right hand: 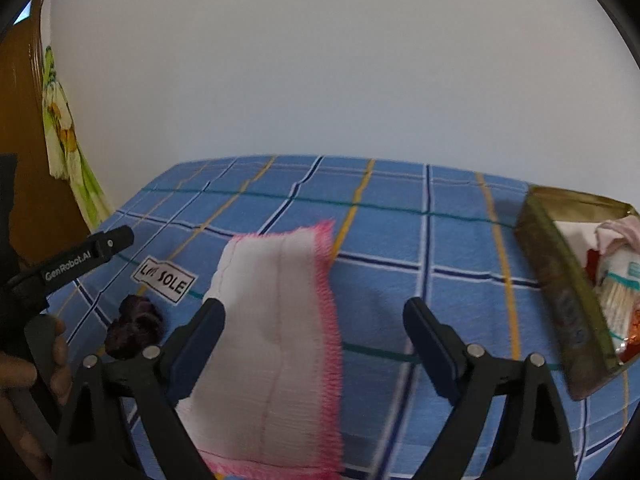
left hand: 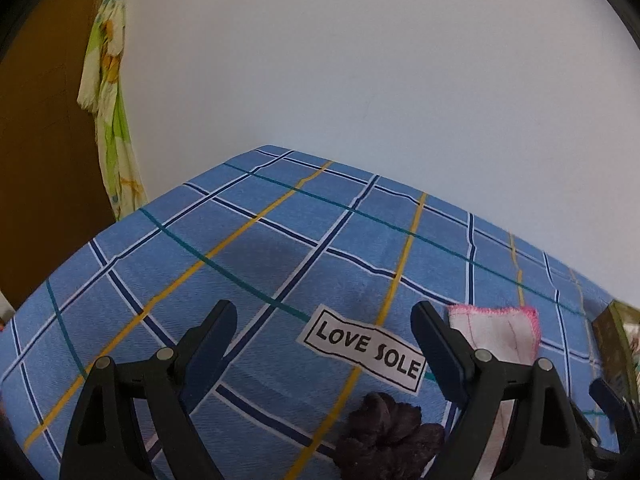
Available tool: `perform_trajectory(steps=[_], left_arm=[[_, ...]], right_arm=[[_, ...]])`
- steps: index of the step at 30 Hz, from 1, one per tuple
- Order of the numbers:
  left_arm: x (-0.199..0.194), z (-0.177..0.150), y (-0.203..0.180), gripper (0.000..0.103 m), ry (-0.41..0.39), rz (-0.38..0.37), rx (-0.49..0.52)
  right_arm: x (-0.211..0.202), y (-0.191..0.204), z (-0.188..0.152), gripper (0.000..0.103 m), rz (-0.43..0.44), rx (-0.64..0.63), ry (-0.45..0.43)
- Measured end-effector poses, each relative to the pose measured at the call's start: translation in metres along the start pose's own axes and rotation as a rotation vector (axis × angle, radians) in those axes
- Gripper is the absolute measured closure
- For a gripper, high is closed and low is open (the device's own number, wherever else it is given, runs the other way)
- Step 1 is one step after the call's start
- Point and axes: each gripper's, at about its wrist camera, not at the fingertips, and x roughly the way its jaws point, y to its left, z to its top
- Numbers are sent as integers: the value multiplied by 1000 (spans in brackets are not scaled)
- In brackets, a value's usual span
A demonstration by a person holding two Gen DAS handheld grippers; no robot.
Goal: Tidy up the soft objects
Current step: 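Grasp the white pink-edged towel with the right tool while the left tool grasps the purple scrunchie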
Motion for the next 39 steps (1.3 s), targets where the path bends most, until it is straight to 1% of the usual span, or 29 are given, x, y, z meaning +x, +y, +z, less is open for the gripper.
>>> perform_trajectory(steps=[3,6,7,8,9,10,11,13,14,15,16,17,18,20,21,22,24,25,26,28,31,33,36,39], left_arm=[[-2,-2,-6,13,-3,-10,36],[-2,-2,-5,13,0,-12,39],[-2,-2,-4,13,2,-9,34],[-1,-2,-3,13,5,-6,29],[-1,-2,-3,13,7,-4,23],[0,-2,-2,13,10,-5,19],[0,-2,-2,13,11,-8,17],[-1,-2,-3,12,10,-12,22],[-1,-3,-4,12,9,-13,29],[-1,-3,-6,13,9,-13,35],[-1,-3,-7,12,9,-14,42],[-1,-4,-7,13,11,-17,47],[0,-4,-8,12,14,-22,49],[-1,-5,-7,13,22,-43,47],[-1,-6,-8,13,25,-52,44],[-1,-6,-7,13,30,-67,41],[-1,-7,-9,13,37,-96,38],[-2,-8,-10,13,46,-130,39],[-2,-10,-12,13,56,-154,42],[-3,-13,-17,13,81,-194,54],[-8,-21,-27,13,100,-224,101],[-12,-28,-33,13,111,-219,138],[-12,-42,-39,13,153,-169,186],[-10,-45,-38,13,192,-180,166]], right_arm=[[11,11,0,11,8,-6,38],[21,21,0,11,11,-32,81],[28,26,0,12,9,-47,110],[32,28,-1,13,8,-55,130],[37,30,-2,20,9,-61,155],[42,32,-2,24,10,-69,182],[43,32,-2,26,0,-78,185],[42,34,-3,43,-17,-121,185],[41,36,-4,50,-15,-154,183],[39,35,-4,67,4,-166,178],[38,32,-4,76,4,-168,174],[37,29,-4,80,6,-163,171],[36,23,-4,87,12,-151,168],[30,9,-2,89,31,-106,147],[26,2,-1,89,37,-78,121],[20,-4,2,89,15,-64,77],[7,-13,6,89,-55,-71,-10],[0,-19,9,89,-76,-66,-46],[-4,-24,10,89,-79,-53,-63],[-6,-33,12,89,-79,-20,-69],[1,-38,9,89,-98,-8,-42],[5,-37,9,89,-90,-6,-24],[3,-38,6,89,-74,-3,-21],[4,-33,3,89,-65,-15,-20]])
